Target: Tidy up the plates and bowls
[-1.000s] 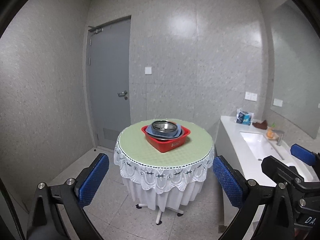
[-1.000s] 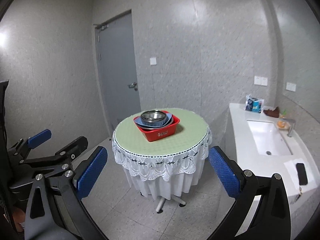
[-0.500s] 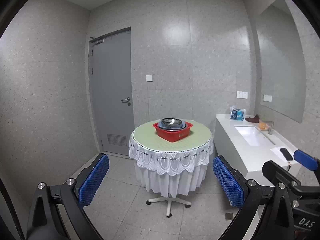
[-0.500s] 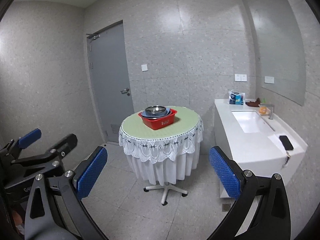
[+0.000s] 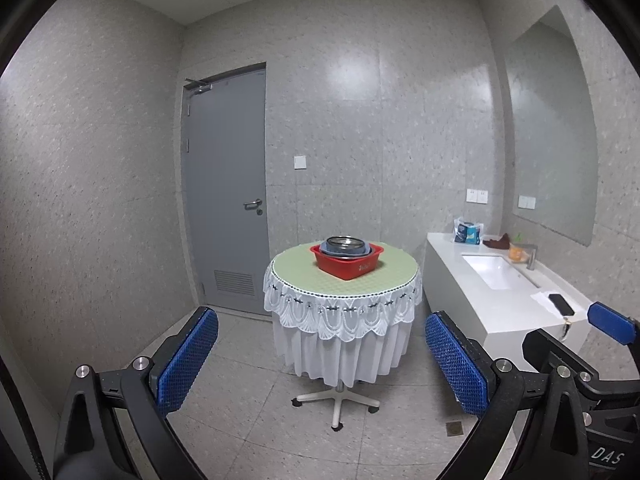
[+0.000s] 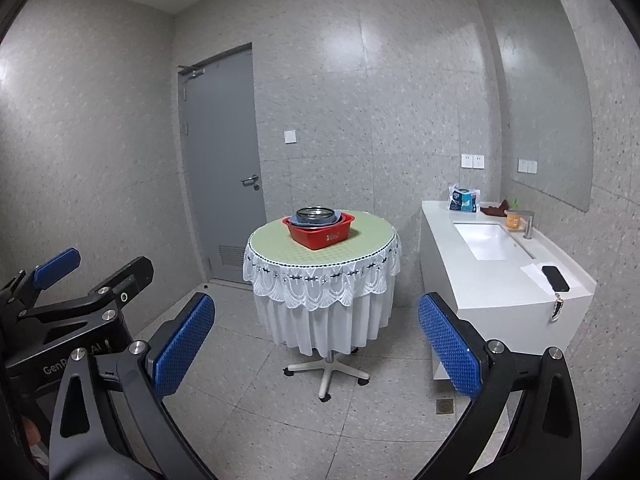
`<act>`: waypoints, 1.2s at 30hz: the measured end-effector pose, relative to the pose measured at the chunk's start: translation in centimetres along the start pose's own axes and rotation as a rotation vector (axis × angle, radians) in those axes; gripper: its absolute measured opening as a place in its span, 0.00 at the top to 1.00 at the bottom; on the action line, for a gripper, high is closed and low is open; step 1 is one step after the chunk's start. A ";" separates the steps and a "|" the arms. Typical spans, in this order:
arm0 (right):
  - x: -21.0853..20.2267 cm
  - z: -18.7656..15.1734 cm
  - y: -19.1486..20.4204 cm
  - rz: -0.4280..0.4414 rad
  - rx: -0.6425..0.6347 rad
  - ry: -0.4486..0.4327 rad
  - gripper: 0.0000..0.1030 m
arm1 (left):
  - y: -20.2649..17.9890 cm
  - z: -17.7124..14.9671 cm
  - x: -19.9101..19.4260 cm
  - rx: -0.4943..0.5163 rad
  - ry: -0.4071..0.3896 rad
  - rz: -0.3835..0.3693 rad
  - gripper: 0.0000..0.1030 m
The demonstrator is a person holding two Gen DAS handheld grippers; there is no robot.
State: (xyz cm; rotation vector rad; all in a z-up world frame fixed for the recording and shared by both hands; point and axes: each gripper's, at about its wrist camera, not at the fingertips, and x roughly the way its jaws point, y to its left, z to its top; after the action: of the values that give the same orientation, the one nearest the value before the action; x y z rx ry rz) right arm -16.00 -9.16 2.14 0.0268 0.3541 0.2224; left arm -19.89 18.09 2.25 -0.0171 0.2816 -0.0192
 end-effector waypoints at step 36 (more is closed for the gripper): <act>1.0 0.2 0.2 0.024 -0.017 0.022 0.00 | -0.8 1.4 2.3 -0.016 0.012 0.015 0.01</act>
State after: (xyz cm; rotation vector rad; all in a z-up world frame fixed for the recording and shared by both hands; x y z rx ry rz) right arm -15.09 -8.70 1.98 0.0119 0.3738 0.2499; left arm -17.32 17.24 3.03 -0.0307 0.2938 -0.0019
